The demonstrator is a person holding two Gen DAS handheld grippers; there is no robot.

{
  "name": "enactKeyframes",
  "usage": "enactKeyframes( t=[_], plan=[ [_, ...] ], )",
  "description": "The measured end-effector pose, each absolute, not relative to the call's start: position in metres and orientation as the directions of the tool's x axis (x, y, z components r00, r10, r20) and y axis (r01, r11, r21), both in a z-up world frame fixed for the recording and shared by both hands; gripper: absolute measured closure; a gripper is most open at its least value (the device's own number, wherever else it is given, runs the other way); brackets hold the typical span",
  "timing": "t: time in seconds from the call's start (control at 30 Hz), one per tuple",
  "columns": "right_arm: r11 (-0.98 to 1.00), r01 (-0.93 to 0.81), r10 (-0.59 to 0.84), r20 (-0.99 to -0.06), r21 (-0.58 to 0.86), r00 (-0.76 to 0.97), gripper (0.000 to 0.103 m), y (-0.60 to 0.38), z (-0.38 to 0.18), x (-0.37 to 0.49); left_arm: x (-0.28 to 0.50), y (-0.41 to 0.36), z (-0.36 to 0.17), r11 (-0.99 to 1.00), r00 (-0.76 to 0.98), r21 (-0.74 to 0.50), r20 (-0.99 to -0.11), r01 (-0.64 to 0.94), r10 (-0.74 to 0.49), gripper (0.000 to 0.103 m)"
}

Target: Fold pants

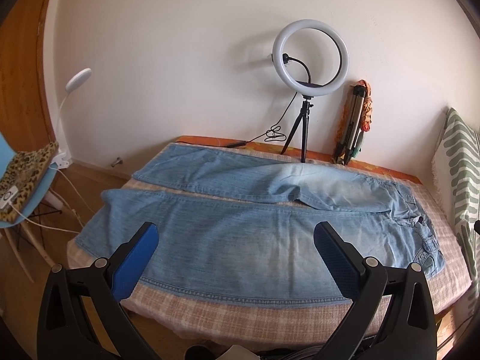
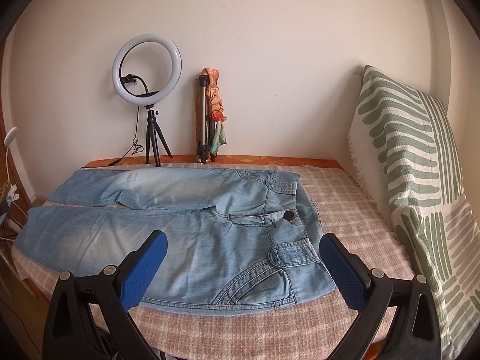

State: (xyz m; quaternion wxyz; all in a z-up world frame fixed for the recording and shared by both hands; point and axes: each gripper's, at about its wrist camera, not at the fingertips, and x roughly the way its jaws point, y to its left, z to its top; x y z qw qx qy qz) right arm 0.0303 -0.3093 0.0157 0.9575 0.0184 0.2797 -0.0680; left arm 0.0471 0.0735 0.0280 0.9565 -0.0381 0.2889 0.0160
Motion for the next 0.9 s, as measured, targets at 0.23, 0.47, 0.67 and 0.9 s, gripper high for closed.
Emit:
enactKeyframes(
  t=[0.23, 0.47, 0.67, 0.9],
  plan=[
    [1.000, 0.031, -0.029, -0.521, -0.005, 0.853, 0.001, -0.329, 0.058, 0.069, 0.095, 0.106, 0.060, 0.998, 0.835, 0.041, -0.545, -0.055, 0.068, 0.005],
    [0.992, -0.106, 0.048, -0.564, -0.071, 0.824, 0.001, -0.328, 0.091, 0.141, 0.164, 0.136, 0.077, 0.999, 0.796, -0.018, -0.604, -0.040, 0.021, 0.013],
    [0.974, -0.227, 0.177, -0.638, 0.004, 0.749, 0.011, -0.317, 0.087, 0.226, 0.227, 0.148, 0.073, 0.998, 0.750, -0.040, -0.661, -0.042, 0.006, 0.020],
    [0.941, -0.339, 0.240, -0.716, 0.005, 0.655, 0.021, -0.283, 0.044, 0.330, 0.289, 0.145, 0.042, 0.998, 0.691, -0.057, -0.723, -0.038, -0.015, 0.031]
  ],
)
